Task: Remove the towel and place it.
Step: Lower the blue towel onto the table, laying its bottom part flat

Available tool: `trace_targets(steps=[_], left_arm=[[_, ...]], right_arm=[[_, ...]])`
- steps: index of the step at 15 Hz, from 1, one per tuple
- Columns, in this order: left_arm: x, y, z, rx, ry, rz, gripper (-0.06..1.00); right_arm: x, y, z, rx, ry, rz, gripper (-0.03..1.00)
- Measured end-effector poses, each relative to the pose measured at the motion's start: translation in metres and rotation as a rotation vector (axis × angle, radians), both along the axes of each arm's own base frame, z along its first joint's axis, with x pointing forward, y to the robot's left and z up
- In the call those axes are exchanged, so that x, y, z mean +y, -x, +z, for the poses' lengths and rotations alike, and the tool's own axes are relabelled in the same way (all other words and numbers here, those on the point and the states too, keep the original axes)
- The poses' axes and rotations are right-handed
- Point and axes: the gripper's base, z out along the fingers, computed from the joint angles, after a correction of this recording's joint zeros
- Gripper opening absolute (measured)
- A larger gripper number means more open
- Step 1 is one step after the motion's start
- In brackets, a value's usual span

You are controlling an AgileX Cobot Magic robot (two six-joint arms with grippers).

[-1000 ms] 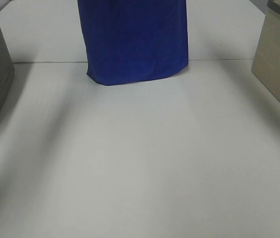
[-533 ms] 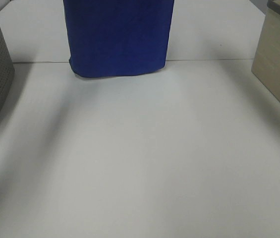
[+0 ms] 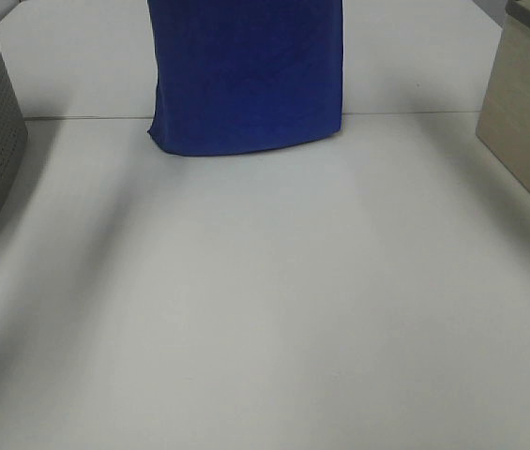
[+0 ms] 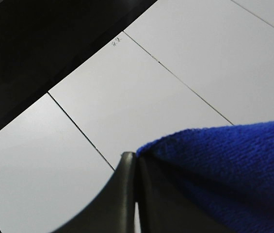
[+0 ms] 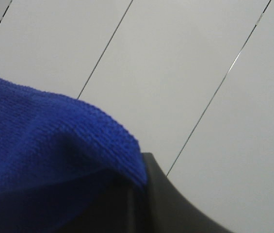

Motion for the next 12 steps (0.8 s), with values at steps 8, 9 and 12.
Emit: trace_targets(steps=[8,9,12], left_arm=[[0.006,0.007,0.01,0.382,0.209,0.073,0.0],[0.002,0.016,0.016,0.454,0.225,0.11,0.0],[-0.013,0.044,0.021,0.734,0.196,0.203,0.0]], right_arm=[[-0.002,0.027,0.008,0.338,-0.005,0.078,0.02],[-0.004,0.036,0.014,0.377,-0.001,0.091,0.02],[-0.007,0.056,0.02,0.528,0.008,0.12,0.02]])
